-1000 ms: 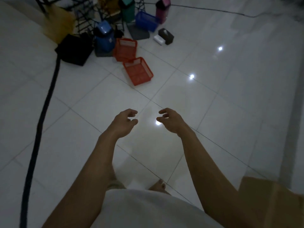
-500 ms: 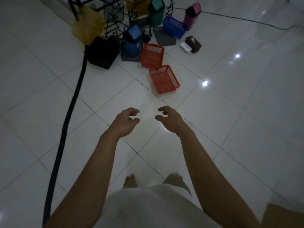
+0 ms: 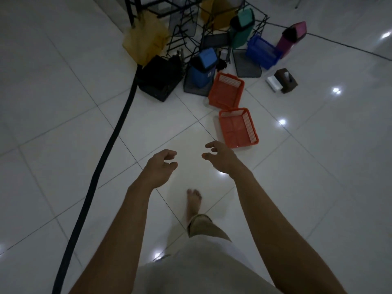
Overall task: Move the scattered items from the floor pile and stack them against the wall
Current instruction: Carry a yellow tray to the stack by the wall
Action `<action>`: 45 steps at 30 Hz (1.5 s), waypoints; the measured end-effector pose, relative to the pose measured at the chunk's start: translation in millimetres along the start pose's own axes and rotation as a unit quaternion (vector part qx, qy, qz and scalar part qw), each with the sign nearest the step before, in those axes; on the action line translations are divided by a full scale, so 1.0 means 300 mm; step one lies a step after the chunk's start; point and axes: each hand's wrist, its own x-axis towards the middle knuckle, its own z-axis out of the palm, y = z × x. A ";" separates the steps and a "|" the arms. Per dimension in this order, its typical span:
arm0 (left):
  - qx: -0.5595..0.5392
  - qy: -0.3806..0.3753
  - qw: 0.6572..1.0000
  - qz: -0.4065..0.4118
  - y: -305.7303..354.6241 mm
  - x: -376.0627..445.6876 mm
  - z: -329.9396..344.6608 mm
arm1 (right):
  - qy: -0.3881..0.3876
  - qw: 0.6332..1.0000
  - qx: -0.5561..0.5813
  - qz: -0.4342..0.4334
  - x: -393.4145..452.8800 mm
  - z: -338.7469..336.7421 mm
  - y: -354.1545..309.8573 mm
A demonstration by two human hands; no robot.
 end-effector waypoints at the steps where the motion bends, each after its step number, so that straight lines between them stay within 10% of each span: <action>1: -0.001 0.003 1.000 -0.006 0.027 0.052 -0.025 | -0.007 1.000 -0.004 -0.004 0.066 -0.018 -0.043; 45: 0.116 -0.044 0.992 -0.006 0.667 2.085 -1.533 | -0.067 0.996 -0.051 -0.011 2.150 -0.078 -1.658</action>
